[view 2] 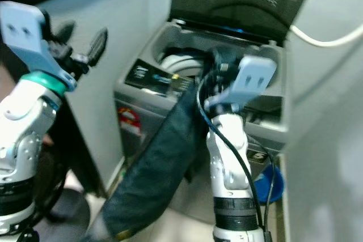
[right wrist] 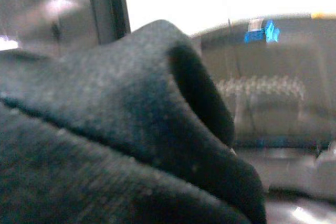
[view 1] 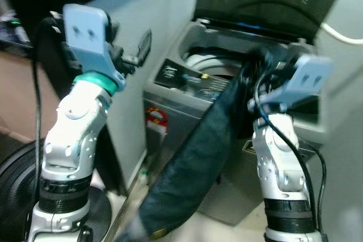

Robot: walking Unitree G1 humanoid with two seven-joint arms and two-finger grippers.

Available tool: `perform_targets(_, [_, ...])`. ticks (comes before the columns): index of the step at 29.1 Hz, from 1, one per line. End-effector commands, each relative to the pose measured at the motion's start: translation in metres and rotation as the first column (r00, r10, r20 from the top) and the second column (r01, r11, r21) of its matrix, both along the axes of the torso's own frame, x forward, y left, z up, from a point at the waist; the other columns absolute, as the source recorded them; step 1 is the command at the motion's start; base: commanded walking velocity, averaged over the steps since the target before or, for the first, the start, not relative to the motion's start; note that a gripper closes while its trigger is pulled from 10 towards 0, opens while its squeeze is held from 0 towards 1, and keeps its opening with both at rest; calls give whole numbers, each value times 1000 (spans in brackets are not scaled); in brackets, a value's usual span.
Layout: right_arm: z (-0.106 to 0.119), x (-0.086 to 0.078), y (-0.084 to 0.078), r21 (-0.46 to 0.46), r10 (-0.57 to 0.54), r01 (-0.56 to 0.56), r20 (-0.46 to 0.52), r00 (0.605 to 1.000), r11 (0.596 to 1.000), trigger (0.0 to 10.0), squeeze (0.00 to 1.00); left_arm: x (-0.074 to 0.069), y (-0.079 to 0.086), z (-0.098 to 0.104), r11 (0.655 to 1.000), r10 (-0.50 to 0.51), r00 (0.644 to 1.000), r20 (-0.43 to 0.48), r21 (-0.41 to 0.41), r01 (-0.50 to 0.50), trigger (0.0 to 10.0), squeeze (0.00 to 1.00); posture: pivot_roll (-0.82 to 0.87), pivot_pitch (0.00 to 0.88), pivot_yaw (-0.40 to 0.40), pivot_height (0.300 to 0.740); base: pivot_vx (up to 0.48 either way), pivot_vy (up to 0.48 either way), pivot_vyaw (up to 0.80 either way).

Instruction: Clothes washing

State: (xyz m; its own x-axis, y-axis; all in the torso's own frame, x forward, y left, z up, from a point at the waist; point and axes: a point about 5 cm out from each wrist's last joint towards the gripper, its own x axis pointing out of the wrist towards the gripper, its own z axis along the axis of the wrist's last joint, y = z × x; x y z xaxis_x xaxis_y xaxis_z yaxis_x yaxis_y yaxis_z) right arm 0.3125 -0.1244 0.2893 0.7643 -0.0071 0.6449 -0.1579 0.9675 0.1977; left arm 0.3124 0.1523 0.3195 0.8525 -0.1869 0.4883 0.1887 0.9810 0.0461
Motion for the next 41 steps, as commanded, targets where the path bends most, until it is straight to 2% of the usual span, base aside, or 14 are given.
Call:
perform_targets(1, [17,-5,1,48,13,-16,56,998,999,10000,0,-1,0,7,1000,2,1000,13,-2,-2,10000,0,127,0,33,740,0,0,-800])
perform_targets(6, [25,-7,4,67,33,-38,84,996,997,10000,0,-3,0,9,1000,19,999,30,3,-19,10000,0,132,0,28,740,0,0,-800])
perform_targets(10, [19,-6,12,22,55,-56,64,996,998,10000,0,-4,1,11,999,47,998,46,10,-47,10000,0,134,0,25,740,480,0,0])
perform_targets(13, [2,-3,20,-42,63,-63,6,998,997,10000,0,-5,0,13,999,43,998,50,5,-44,10000,0,133,0,22,740,480,0,0])
perform_targets(24, [-7,-2,18,-68,50,-52,-34,998,996,10000,0,-5,-2,14,999,31,998,46,6,-32,10000,0,129,0,25,740,479,0,0])
perform_targets(41, [-9,0,15,-84,32,-36,-42,999,996,10000,0,-3,-5,13,1000,20,999,34,16,-21,10000,0,132,0,20,740,0,0,0])
